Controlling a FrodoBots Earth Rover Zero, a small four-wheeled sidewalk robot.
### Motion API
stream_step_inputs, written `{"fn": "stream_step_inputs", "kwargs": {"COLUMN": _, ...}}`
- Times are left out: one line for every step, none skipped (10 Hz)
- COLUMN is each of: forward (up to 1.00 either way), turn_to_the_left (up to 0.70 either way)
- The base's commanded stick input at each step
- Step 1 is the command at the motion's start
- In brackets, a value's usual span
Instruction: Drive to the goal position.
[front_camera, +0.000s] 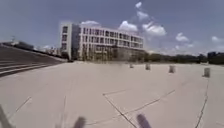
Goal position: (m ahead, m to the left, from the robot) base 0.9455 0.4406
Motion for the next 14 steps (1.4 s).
{"fn": "stream_step_inputs", "kwargs": {"forward": 0.70, "turn_to_the_left": -0.27}}
{"fn": "stream_step_inputs", "kwargs": {"forward": 0.70, "turn_to_the_left": -0.27}}
{"fn": "stream_step_inputs", "kwargs": {"forward": 0.70, "turn_to_the_left": -0.27}}
{"fn": "stream_step_inputs", "kwargs": {"forward": 0.70, "turn_to_the_left": -0.11}}
{"fn": "stream_step_inputs", "kwargs": {"forward": 0.42, "turn_to_the_left": 0.00}}
{"fn": "stream_step_inputs", "kwargs": {"forward": 0.00, "turn_to_the_left": 0.00}}
{"fn": "stream_step_inputs", "kwargs": {"forward": 0.00, "turn_to_the_left": 0.00}}
{"fn": "stream_step_inputs", "kwargs": {"forward": 0.70, "turn_to_the_left": -0.27}}
{"fn": "stream_step_inputs", "kwargs": {"forward": 0.70, "turn_to_the_left": -0.27}}
{"fn": "stream_step_inputs", "kwargs": {"forward": 0.70, "turn_to_the_left": -0.27}}
{"fn": "stream_step_inputs", "kwargs": {"forward": 0.70, "turn_to_the_left": -0.27}}
{"fn": "stream_step_inputs", "kwargs": {"forward": 0.70, "turn_to_the_left": -0.27}}
{"fn": "stream_step_inputs", "kwargs": {"forward": 0.70, "turn_to_the_left": -0.27}}
{"fn": "stream_step_inputs", "kwargs": {"forward": 0.70, "turn_to_the_left": -0.27}}
